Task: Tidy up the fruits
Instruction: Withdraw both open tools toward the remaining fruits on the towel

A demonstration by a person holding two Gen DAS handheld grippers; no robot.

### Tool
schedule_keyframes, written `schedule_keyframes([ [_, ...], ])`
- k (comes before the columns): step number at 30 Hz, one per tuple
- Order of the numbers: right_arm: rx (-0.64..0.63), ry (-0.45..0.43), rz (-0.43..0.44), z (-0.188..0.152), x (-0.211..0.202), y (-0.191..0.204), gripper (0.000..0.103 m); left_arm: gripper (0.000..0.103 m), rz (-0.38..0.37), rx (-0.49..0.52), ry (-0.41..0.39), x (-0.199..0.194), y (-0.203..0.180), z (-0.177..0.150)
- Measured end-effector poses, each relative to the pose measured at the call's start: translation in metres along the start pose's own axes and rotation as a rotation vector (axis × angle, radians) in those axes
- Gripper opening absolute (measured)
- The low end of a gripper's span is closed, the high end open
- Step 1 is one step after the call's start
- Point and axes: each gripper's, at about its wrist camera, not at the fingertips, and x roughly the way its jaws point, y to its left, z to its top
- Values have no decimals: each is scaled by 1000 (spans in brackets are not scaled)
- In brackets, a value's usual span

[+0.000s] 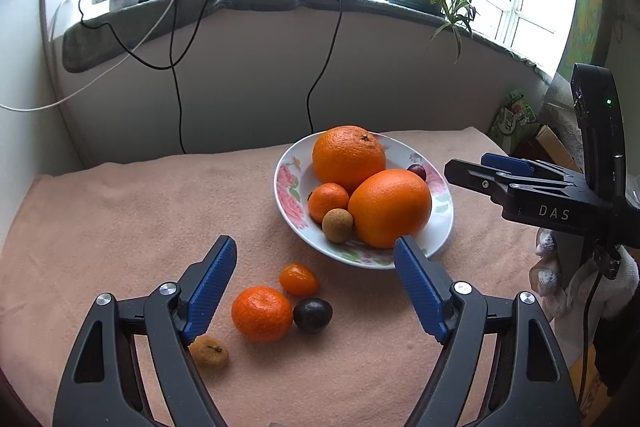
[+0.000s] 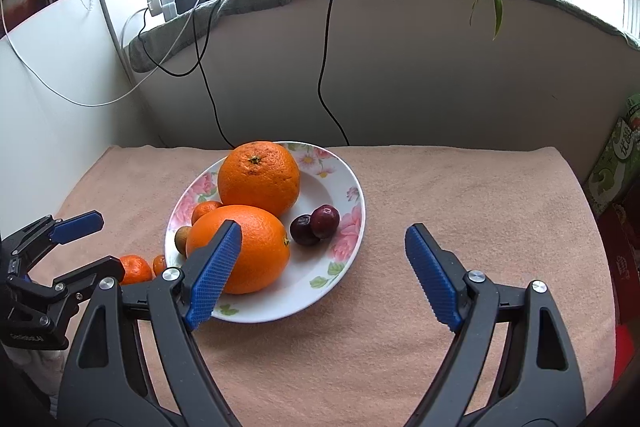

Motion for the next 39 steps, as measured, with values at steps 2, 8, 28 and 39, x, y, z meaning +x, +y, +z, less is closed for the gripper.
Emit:
schedule_keyframes([
  [2, -11, -6, 0, -2, -5, 5, 86, 81, 7, -15, -14, -7, 4, -4],
  [8, -36, -16, 10, -12, -18, 22, 86, 81, -15, -110, -34, -28, 27, -21],
  [28, -127, 20, 116, -40, -31, 85, 86, 81, 129, -202, -4, -64, 80, -74],
  [39, -184, 77, 198, -58, -16, 112, 86, 64, 64, -228, 16, -57, 85, -84],
])
